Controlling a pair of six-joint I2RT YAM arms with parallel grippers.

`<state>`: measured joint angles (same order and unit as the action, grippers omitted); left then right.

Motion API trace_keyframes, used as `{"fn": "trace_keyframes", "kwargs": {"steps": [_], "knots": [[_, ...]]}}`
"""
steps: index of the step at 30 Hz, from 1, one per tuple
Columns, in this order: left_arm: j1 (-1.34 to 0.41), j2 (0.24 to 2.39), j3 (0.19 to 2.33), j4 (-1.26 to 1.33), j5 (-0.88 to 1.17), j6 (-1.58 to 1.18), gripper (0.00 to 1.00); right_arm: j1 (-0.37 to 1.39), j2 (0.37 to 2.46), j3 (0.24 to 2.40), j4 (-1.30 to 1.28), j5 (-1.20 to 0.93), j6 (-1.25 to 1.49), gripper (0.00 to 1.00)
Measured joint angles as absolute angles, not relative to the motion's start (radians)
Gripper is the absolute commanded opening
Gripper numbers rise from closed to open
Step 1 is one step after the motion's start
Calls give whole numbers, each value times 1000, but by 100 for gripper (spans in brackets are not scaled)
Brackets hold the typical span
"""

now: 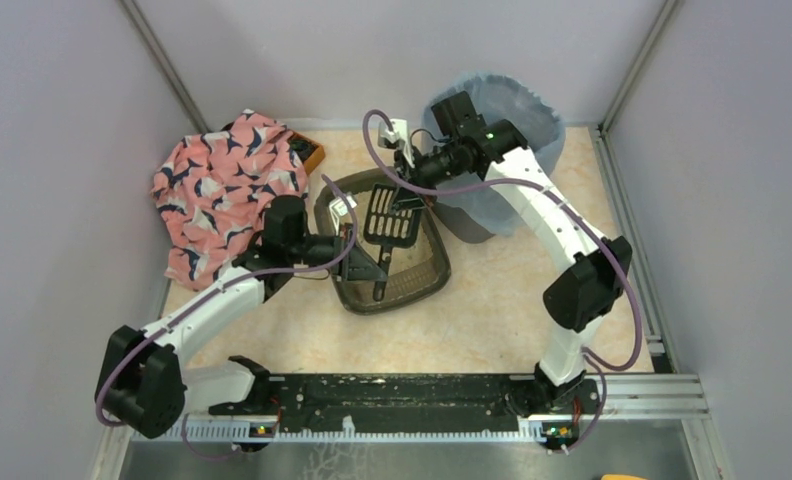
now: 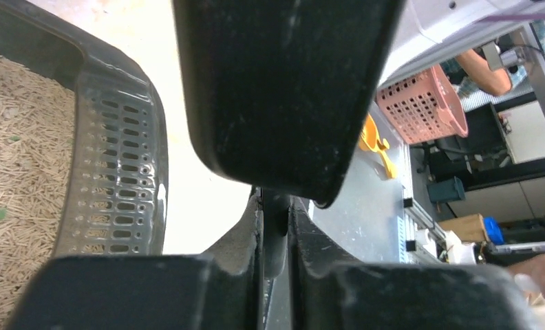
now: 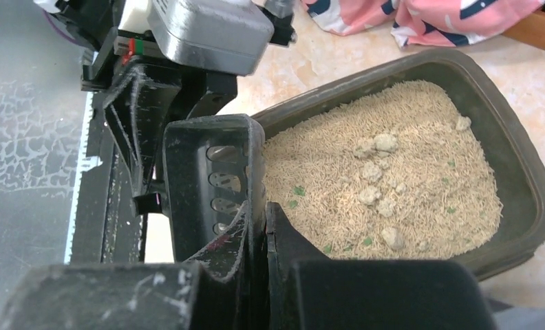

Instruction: Clean the litter box

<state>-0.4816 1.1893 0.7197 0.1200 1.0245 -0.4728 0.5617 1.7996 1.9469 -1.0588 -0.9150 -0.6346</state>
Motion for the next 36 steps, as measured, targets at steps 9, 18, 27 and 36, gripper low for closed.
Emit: {"fn": "trace_keyframes", "kwargs": {"steps": [9, 18, 27, 36], "knots": [[-480, 1056, 719, 113, 842, -459, 88, 508, 1729, 1855, -822, -944, -448, 0], [-480, 741, 630, 229, 513, -515, 99, 432, 1611, 1674, -512, -963, -208, 0], [-480, 590, 275, 584, 212, -735, 99, 298, 1511, 1418, 154, -962, 345, 0], [-480, 733, 188, 988, 52, -859, 99, 358, 1507, 1280, 559, -900, 652, 0]]}}
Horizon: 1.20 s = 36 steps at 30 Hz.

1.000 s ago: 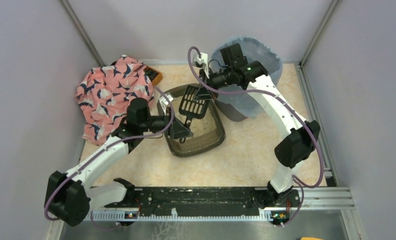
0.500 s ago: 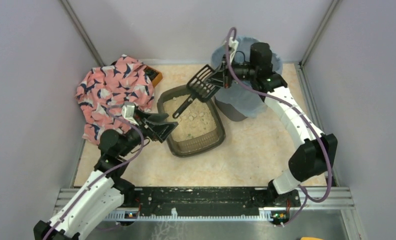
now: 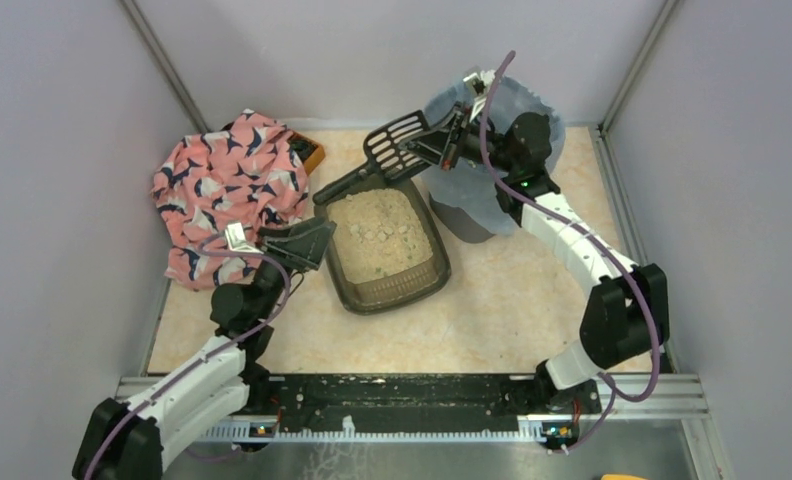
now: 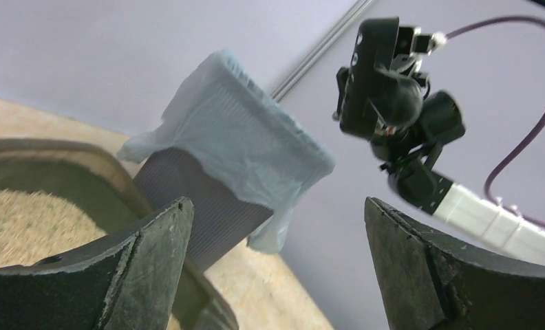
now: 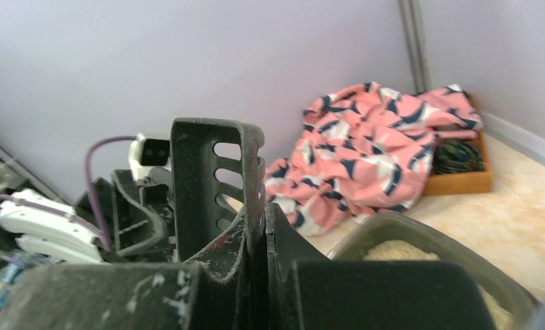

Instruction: Clean the litter box

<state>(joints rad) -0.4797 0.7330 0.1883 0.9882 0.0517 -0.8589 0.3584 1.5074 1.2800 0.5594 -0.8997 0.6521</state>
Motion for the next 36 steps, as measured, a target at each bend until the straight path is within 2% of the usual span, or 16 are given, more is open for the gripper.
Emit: {"fn": "trace_keyframes", "kwargs": {"steps": [8, 13, 30, 36], "knots": [[-481, 905, 196, 1284, 25, -938, 98, 426, 1508, 1197, 774, -857, 791, 0], [-482, 910, 204, 1368, 30, -961, 89, 430, 1508, 1158, 870, -831, 844, 0], [-482, 936, 301, 1397, 206, -953, 89, 479, 1527, 1139, 896, -791, 836, 0], [-482, 929, 303, 1387, 186, -926, 76, 488, 1527, 1126, 861, -782, 794, 0]]}}
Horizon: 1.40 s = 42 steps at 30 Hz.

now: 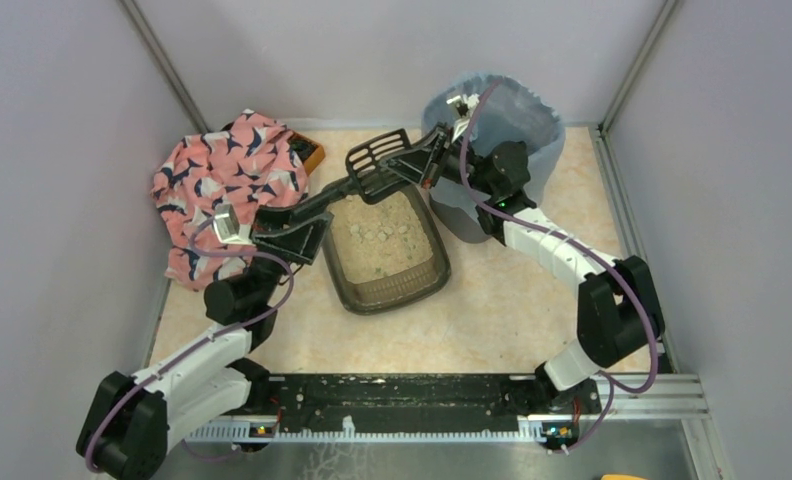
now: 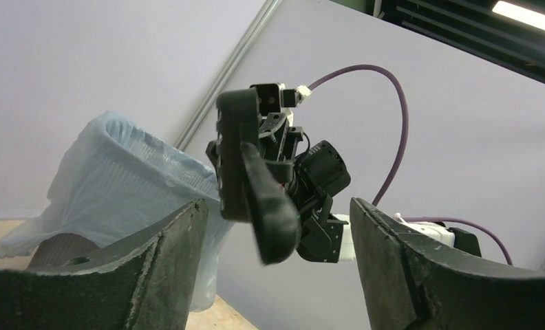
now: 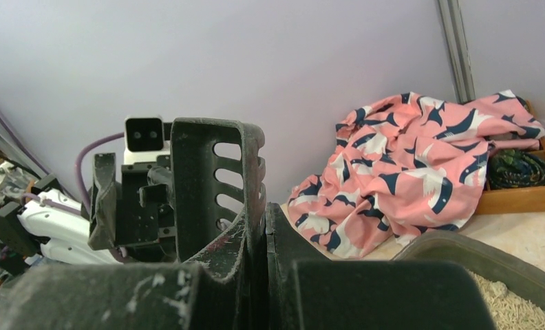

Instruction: Clean the litter box

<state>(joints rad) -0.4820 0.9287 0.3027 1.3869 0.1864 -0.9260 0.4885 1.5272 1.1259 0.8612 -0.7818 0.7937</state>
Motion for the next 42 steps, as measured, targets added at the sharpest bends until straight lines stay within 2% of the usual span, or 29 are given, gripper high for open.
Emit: {"fn": "trace_keyframes", "kwargs": {"steps": [16, 20, 27, 29, 38, 40, 42], "knots": [[-482, 910, 348, 1332, 160, -870, 50, 504, 1527, 1120, 829, -782, 769, 0], [-482, 929, 347, 1333, 155, -870, 34, 509, 1527, 1120, 829, -782, 769, 0], [-482, 933, 341, 1316, 130, -862, 13, 513, 1527, 1120, 828, -780, 758, 0], [-482, 923, 339, 1300, 121, -855, 0, 514, 1527, 1120, 824, -780, 754, 0], [-483, 864, 339, 1220, 107, -815, 0, 517, 1527, 1120, 822, -782, 752, 0], [-483, 852, 346, 1191, 105, -806, 0, 517, 1527, 1120, 822, -782, 751, 20], [-484, 840, 369, 1139, 105, -789, 0, 517, 1527, 1119, 822, -780, 756, 27]]}}
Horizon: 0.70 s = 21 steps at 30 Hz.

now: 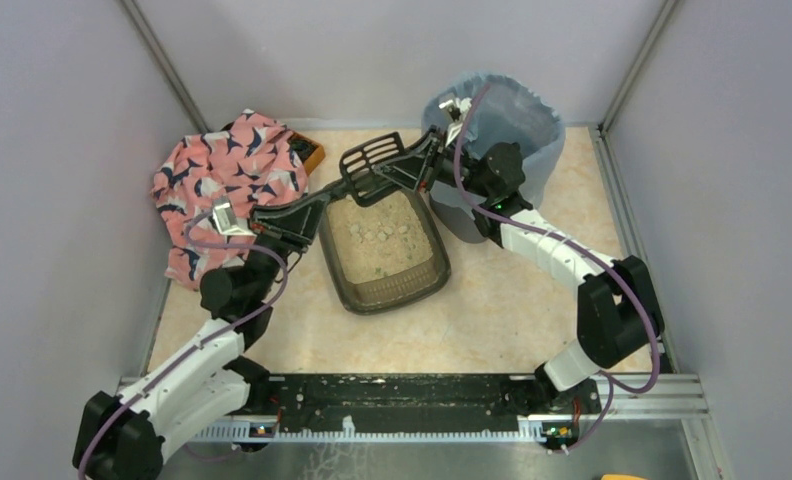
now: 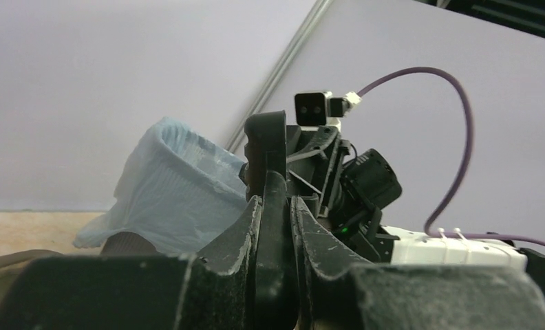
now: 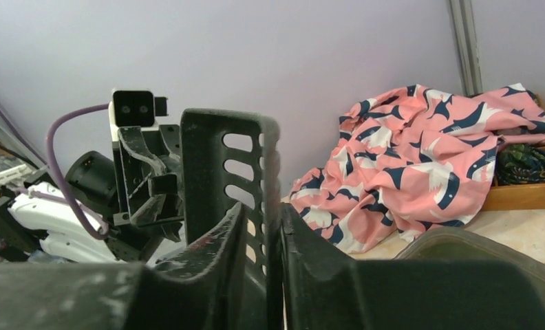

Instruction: Clean the litter box

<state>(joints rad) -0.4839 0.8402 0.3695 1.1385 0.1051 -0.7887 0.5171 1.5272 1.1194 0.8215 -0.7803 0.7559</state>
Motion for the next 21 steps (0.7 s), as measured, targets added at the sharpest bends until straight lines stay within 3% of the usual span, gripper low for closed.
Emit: {"fn": "trace_keyframes", "kwargs": {"steps": [3, 5, 9, 21], "knots": [[-484, 836, 421, 1046, 98, -757, 0, 516, 1527, 1119, 822, -778, 754, 53], [-484, 833, 440, 990, 85, -742, 0, 517, 1527, 1119, 814, -777, 752, 60], [-485, 816, 465, 879, 47, -724, 0, 517, 1527, 1119, 786, -760, 735, 66], [-482, 817, 714, 406, -151, -583, 0, 514, 1392, 1093, 573, -549, 542, 66]]}}
